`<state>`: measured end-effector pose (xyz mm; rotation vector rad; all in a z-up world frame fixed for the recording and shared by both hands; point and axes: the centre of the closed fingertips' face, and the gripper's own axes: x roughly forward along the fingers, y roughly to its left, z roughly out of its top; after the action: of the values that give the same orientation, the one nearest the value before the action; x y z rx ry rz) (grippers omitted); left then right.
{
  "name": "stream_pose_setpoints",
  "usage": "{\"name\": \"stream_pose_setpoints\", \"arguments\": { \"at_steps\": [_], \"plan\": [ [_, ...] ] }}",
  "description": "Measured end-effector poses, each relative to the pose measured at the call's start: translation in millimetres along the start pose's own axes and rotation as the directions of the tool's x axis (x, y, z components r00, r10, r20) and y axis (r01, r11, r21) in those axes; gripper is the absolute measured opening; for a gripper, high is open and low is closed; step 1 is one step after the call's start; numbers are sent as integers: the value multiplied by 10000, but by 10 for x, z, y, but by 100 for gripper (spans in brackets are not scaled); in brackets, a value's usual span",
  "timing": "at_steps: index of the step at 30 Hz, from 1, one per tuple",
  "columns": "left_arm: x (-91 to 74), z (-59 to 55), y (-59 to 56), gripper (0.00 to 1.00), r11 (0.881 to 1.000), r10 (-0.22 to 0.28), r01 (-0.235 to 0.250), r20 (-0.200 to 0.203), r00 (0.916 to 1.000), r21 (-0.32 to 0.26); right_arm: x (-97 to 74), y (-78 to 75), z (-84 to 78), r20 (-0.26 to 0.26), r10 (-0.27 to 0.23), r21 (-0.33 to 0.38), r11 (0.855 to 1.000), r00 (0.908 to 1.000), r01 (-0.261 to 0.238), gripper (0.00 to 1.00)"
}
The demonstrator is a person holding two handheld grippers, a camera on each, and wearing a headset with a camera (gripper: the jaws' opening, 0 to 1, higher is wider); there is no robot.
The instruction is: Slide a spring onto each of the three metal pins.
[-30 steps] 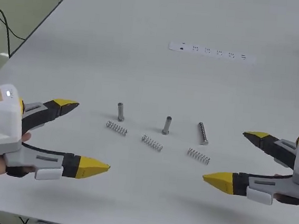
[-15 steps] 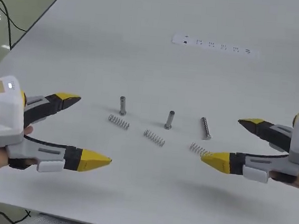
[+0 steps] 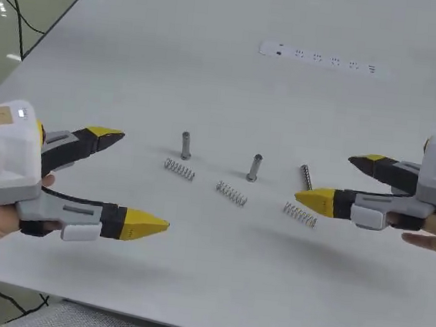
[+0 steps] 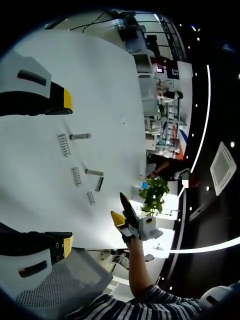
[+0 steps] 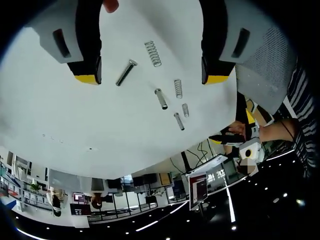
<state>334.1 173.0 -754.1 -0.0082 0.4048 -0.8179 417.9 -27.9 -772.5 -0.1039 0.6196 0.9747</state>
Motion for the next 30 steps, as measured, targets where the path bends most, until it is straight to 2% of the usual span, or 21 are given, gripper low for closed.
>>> {"name": "stream_pose_setpoints", "arguments": {
  "at_steps": [12, 17, 21, 30],
  "plan": [
    [-2, -37, 0, 96, 9999, -11, 11, -22, 10000, -107, 149, -121, -3, -598, -178, 289, 9994, 9980, 196, 73],
    [2, -44, 11, 96, 9999, 13, -14, -38, 10000, -124, 220, -178, -30, -1007, -315, 383, 9986, 9944, 355, 68],
    [3, -44, 9, 96, 9999, 11, -11, -35, 10000, -137, 275, -238, -49, -1312, -467, 312, 9982, 9903, 512, 64],
    [1, -79, 1, 96, 9999, -9, 7, -154, 9999, -125, 368, -442, -167, -2195, -914, 781, 9908, 9713, 1108, 50]
  ]
}}
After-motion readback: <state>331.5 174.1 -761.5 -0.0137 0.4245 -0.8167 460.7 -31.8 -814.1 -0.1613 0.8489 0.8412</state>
